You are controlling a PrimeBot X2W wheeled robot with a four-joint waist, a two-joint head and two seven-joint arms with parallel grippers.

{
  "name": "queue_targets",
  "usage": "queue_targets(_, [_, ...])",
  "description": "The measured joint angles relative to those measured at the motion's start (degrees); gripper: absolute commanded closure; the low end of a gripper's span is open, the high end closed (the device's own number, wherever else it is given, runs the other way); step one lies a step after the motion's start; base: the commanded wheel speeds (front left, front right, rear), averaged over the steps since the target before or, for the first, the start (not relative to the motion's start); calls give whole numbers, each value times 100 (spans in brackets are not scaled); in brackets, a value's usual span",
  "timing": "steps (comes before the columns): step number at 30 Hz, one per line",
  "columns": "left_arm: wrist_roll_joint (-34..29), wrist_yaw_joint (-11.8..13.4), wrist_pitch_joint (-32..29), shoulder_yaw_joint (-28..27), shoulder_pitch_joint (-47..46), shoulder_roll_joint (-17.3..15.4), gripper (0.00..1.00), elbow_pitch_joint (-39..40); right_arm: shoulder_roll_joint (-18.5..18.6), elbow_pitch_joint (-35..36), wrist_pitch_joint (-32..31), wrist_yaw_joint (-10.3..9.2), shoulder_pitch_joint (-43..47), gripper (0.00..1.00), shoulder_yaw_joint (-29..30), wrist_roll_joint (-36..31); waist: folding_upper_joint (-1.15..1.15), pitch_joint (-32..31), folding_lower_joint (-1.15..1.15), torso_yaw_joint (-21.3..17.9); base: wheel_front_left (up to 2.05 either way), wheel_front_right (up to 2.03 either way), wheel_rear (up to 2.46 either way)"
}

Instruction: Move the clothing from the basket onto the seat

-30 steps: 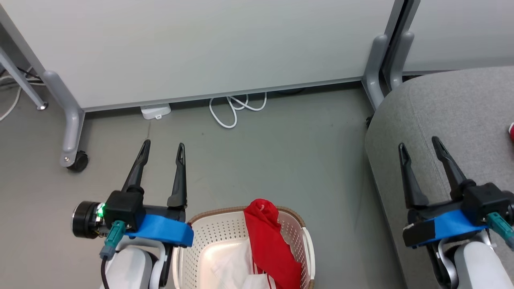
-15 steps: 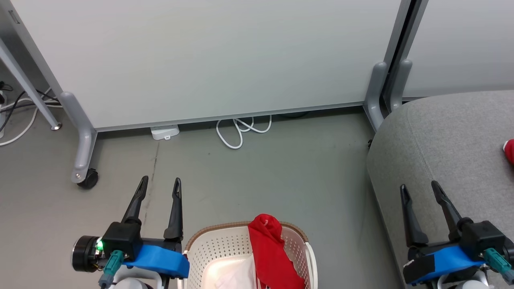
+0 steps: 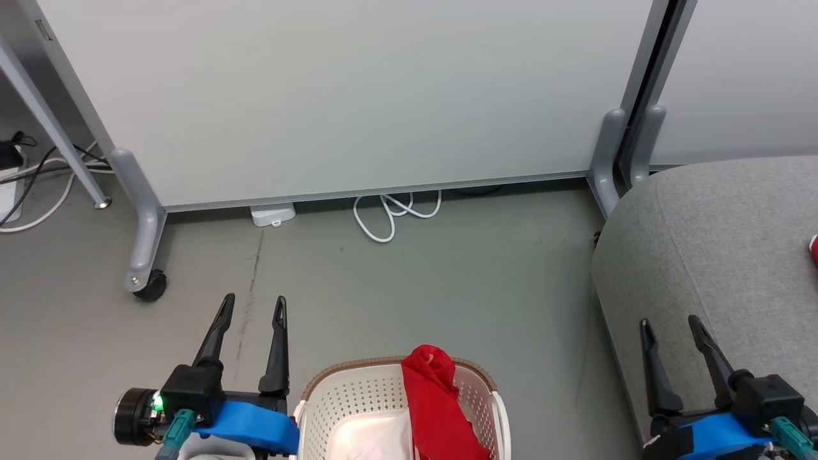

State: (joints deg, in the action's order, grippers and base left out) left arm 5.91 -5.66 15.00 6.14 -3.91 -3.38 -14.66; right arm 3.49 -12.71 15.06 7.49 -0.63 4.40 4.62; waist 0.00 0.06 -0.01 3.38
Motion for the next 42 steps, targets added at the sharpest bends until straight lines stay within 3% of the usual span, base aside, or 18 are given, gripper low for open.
queue_targets(18, [-43,-77,0,9,-2,34,0,-76,-42,-53,0,0,29,0,-2,7,0,34,1,-3,0,0,0])
queue_targets(27, [64,-143,0,598,-411,43,0,-431,-45,16,0,0,-182,0,-4,7,0,299,1,-141,0,0,0])
queue_targets(42, [363,-176,5,1804,-1651,-26,0,-1916,41,191,0,0,-911,0,-79,3,0,1390,1,-567,0,0,0])
